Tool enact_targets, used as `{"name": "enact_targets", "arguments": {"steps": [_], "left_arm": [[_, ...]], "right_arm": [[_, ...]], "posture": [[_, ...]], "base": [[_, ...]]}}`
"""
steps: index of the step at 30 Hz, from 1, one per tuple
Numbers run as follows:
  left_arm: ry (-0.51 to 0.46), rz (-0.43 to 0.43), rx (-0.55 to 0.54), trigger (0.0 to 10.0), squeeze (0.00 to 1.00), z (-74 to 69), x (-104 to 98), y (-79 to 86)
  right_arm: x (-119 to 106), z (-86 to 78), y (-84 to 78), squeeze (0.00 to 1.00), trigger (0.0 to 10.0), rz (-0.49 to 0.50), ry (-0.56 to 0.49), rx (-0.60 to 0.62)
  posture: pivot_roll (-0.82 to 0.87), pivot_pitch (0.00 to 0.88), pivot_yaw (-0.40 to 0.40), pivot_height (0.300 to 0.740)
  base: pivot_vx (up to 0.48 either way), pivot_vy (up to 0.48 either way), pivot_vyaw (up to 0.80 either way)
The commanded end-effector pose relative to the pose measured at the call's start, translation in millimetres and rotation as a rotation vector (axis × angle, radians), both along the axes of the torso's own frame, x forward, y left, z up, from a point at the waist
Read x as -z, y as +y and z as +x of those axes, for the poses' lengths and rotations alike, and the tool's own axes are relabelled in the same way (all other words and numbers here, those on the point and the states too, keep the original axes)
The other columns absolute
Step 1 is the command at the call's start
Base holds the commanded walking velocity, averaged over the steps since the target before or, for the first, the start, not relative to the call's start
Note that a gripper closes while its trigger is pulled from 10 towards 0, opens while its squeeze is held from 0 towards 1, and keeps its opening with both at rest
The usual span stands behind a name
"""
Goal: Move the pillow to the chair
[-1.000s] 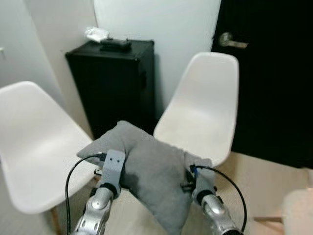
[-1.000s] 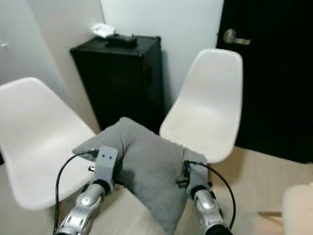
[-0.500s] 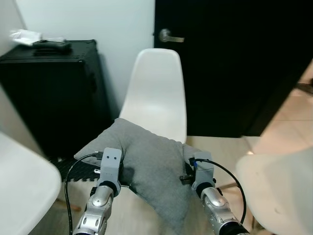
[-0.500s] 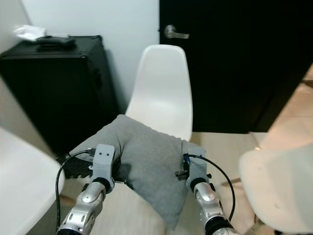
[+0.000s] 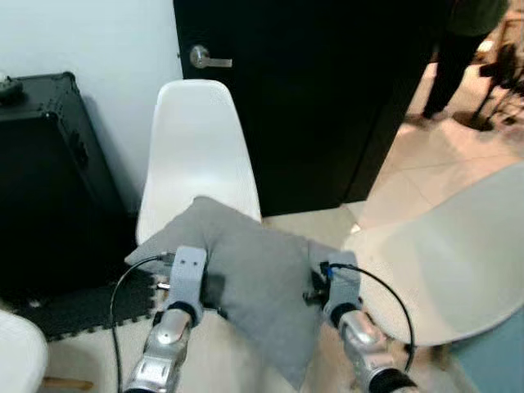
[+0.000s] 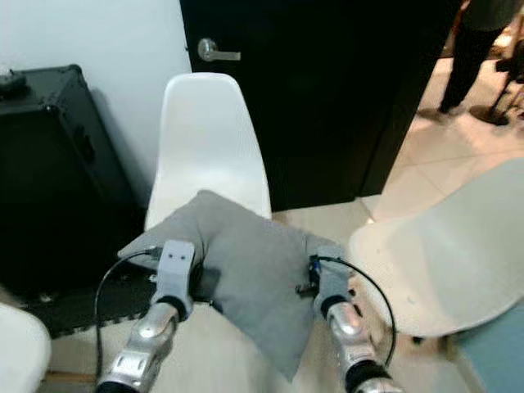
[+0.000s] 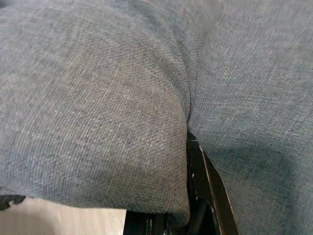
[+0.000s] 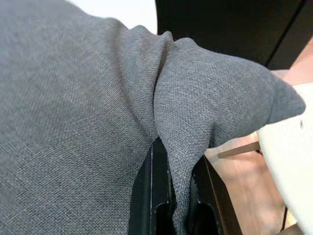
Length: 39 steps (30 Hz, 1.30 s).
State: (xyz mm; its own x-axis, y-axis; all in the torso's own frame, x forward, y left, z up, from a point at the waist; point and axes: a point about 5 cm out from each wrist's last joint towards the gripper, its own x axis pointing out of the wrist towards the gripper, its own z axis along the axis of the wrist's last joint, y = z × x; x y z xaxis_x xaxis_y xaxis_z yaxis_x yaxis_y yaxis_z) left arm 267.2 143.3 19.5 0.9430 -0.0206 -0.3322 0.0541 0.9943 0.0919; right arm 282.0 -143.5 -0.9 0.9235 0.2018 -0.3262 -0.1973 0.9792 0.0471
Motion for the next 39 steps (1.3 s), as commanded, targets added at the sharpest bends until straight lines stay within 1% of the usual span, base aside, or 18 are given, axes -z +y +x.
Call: {"name": "enact_targets", "arguments": {"steps": [1,4,6,9,16,23,28,33,39], "left_arm": [[-0.054,0.019,-0.010,10.0,0.00,4.4,-7.2,2.1],[-0.061,0.012,-0.023,10.0,0.00,5.4,-8.3,3.4],[-0.071,-0.019,-0.042,10.0,0.00,5.7,-9.9,4.7],[-0.074,-0.031,-0.040,10.0,0.00,4.8,-10.0,3.9],[-0.078,-0.040,-0.019,10.0,0.00,3.1,-9.5,0.4],[-0.089,-0.050,-0.024,10.0,0.00,4.0,-11.1,1.3],[-0.098,-0.059,-0.023,10.0,0.00,4.8,-12.7,1.9],[-0.107,-0.059,-0.027,10.0,0.00,7.7,-15.0,4.4],[-0.107,-0.060,-0.027,10.0,0.00,8.1,-15.1,5.4]], "right_arm": [[-4.6,3.7,0.5,0.00,10.0,-0.007,-0.025,-0.024],[-5.6,6.0,0.4,0.00,10.0,-0.018,-0.019,-0.030],[-6.5,9.3,1.6,0.00,10.0,-0.038,-0.003,-0.050],[-6.1,9.9,2.3,0.00,10.0,-0.056,0.007,-0.067],[-4.2,7.6,0.4,0.00,10.0,-0.057,0.015,-0.082],[-1.9,4.0,-0.8,0.00,10.0,-0.046,0.015,-0.085],[-1.2,3.3,-0.5,0.00,10.0,-0.041,0.016,-0.081],[-2.6,5.4,3.8,0.00,10.0,-0.033,0.011,-0.078],[-3.6,6.0,3.0,0.00,10.0,-0.032,0.005,-0.078]], "posture": [[0.12,0.000,-0.060,0.740],[0.12,0.000,-0.076,0.740],[0.13,0.000,-0.095,0.740],[0.12,0.000,-0.096,0.740],[0.12,0.000,-0.087,0.740],[0.12,0.000,-0.083,0.740],[0.12,0.000,-0.081,0.740],[0.13,0.000,-0.075,0.740],[0.13,0.000,-0.073,0.740]], "base": [[0.000,0.000,0.00],[0.000,0.000,0.00],[0.000,0.000,0.00],[0.000,0.000,0.00],[0.000,0.000,0.00],[0.000,0.000,0.00],[0.358,0.000,0.00],[0.395,0.000,0.00],[0.395,0.000,0.00]]}}
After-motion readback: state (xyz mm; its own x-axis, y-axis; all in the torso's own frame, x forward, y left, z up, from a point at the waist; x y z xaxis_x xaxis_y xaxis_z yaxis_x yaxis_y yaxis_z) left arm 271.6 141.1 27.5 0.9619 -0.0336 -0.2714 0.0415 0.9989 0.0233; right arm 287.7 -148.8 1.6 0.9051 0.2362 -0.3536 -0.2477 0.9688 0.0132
